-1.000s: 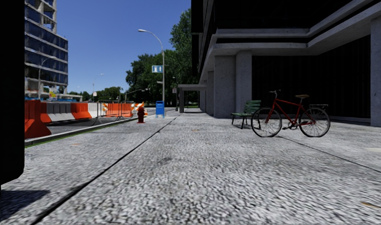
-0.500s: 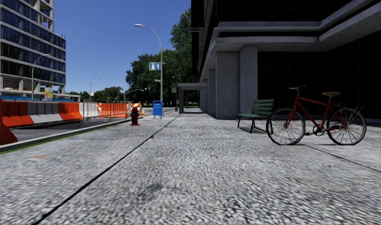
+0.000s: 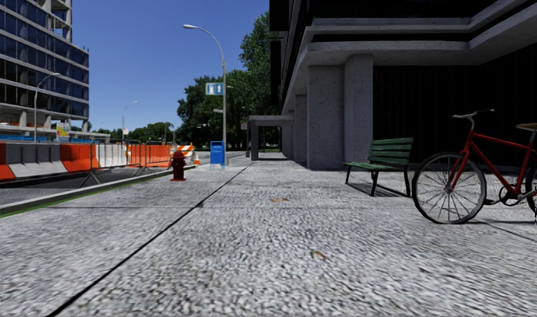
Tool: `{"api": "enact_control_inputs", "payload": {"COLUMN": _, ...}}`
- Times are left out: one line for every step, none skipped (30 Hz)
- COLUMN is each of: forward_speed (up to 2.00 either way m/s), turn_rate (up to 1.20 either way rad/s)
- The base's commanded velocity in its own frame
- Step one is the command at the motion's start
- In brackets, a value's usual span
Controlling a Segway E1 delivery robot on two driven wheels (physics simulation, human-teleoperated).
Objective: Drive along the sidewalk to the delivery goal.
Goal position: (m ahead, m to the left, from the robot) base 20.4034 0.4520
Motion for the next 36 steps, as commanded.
{"api": "enact_control_inputs", "payload": {"forward_speed": 1.95, "turn_rate": 0.00}}
{"api": "enact_control_inputs", "payload": {"forward_speed": 1.95, "turn_rate": 0.00}}
{"api": "enact_control_inputs", "payload": {"forward_speed": 1.95, "turn_rate": 0.00}}
{"api": "enact_control_inputs", "payload": {"forward_speed": 1.95, "turn_rate": 0.00}}
{"api": "enact_control_inputs", "payload": {"forward_speed": 1.95, "turn_rate": 0.00}}
{"api": "enact_control_inputs", "payload": {"forward_speed": 1.95, "turn_rate": 0.00}}
{"api": "enact_control_inputs", "payload": {"forward_speed": 1.95, "turn_rate": 0.00}}
{"api": "enact_control_inputs", "payload": {"forward_speed": 1.95, "turn_rate": 0.00}}
{"api": "enact_control_inputs", "payload": {"forward_speed": 1.95, "turn_rate": 0.00}}
{"api": "enact_control_inputs", "payload": {"forward_speed": 1.95, "turn_rate": -0.12}}
{"api": "enact_control_inputs", "payload": {"forward_speed": 1.95, "turn_rate": -0.24}}
{"api": "enact_control_inputs", "payload": {"forward_speed": 1.95, "turn_rate": -0.21}}
{"api": "enact_control_inputs", "payload": {"forward_speed": 1.95, "turn_rate": -0.21}}
{"api": "enact_control_inputs", "payload": {"forward_speed": 1.95, "turn_rate": -0.05}}
{"api": "enact_control_inputs", "payload": {"forward_speed": 1.95, "turn_rate": 0.00}}
{"api": "enact_control_inputs", "payload": {"forward_speed": 1.95, "turn_rate": 0.00}}
{"api": "enact_control_inputs", "payload": {"forward_speed": 1.95, "turn_rate": 0.00}}
{"api": "enact_control_inputs", "payload": {"forward_speed": 1.95, "turn_rate": 0.00}}
{"api": "enact_control_inputs", "payload": {"forward_speed": 1.95, "turn_rate": 0.00}}
{"api": "enact_control_inputs", "payload": {"forward_speed": 1.95, "turn_rate": 0.00}}
{"api": "enact_control_inputs", "payload": {"forward_speed": 1.95, "turn_rate": 0.00}}
{"api": "enact_control_inputs", "payload": {"forward_speed": 1.95, "turn_rate": 0.00}}
{"api": "enact_control_inputs", "payload": {"forward_speed": 1.95, "turn_rate": 0.00}}
{"api": "enact_control_inputs", "payload": {"forward_speed": 1.95, "turn_rate": 0.00}}
{"api": "enact_control_inputs", "payload": {"forward_speed": 1.95, "turn_rate": 0.00}}
{"api": "enact_control_inputs", "payload": {"forward_speed": 1.95, "turn_rate": 0.00}}
{"api": "enact_control_inputs", "payload": {"forward_speed": 1.95, "turn_rate": 0.00}}
{"api": "enact_control_inputs", "payload": {"forward_speed": 1.95, "turn_rate": 0.00}}
{"api": "enact_control_inputs", "payload": {"forward_speed": 1.95, "turn_rate": 0.00}}
{"api": "enact_control_inputs", "payload": {"forward_speed": 1.95, "turn_rate": 0.00}}
{"api": "enact_control_inputs", "payload": {"forward_speed": 1.95, "turn_rate": 0.00}}
{"api": "enact_control_inputs", "payload": {"forward_speed": 1.95, "turn_rate": 0.00}}
{"api": "enact_control_inputs", "payload": {"forward_speed": 1.95, "turn_rate": 0.00}}
{"api": "enact_control_inputs", "payload": {"forward_speed": 1.95, "turn_rate": 0.00}}
{"api": "enact_control_inputs", "payload": {"forward_speed": 1.95, "turn_rate": -0.41}}
{"api": "enact_control_inputs", "payload": {"forward_speed": 1.95, "turn_rate": -0.60}}
